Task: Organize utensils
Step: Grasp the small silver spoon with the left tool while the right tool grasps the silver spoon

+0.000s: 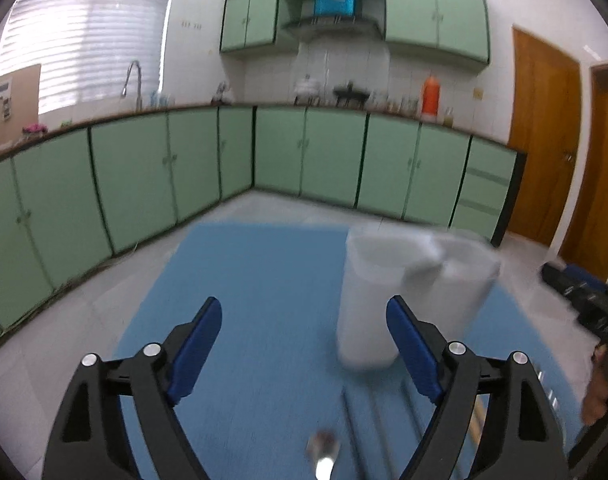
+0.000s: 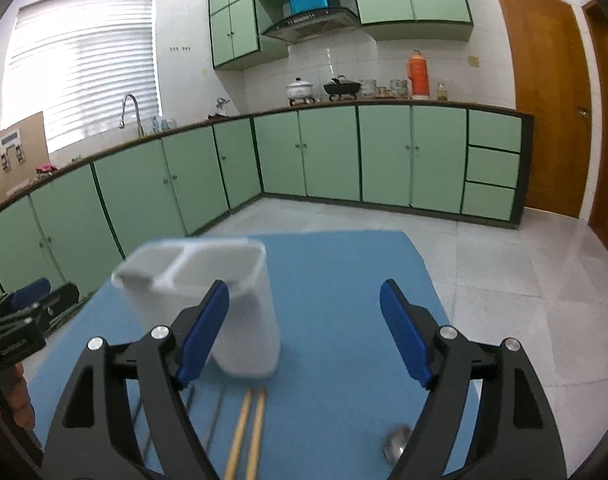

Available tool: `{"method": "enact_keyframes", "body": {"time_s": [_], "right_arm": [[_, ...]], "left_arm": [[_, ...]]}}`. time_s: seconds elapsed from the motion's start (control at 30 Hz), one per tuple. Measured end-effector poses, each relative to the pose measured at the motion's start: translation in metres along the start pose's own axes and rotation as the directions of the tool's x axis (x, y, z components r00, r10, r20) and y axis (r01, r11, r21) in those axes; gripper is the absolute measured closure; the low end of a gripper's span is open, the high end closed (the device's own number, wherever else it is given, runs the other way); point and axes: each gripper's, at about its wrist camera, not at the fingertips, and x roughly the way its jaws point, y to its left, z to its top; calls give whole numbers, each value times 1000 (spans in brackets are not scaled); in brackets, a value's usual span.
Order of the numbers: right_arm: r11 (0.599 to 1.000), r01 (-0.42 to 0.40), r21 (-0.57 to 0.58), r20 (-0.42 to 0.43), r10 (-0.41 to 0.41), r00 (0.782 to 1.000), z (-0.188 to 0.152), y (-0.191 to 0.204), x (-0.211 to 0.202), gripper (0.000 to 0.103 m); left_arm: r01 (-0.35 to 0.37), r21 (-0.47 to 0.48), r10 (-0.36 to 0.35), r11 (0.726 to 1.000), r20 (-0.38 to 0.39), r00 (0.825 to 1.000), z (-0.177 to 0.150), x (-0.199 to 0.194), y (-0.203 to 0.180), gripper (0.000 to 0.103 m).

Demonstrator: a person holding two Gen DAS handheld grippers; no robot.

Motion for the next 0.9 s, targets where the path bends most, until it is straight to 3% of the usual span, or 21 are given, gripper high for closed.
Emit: {"method": "enact_keyframes", "body": {"time_s": [0.17,0.53,0.77,0.9], "right_arm": [[999,21,42,-45,-19,999,-29,-13,-15,26],[996,42,80,-111,-33,993,-66,-29,-21,26],[995,48,86,-116,-37,993,-73,-32,-22,26],[995,52,82,-119,-42,992,-73,-34,-21,26]], "left_arm": [[-28,-4,28,1000,-126,992,-36,8,4,20],[-40,29,46,999,-250,967,-72,28,-7,21],[-5,8,7,1000,-318,948,-71,43,-7,37],[0,5,2,1000,-323,946,-72,45,-7,45]]}}
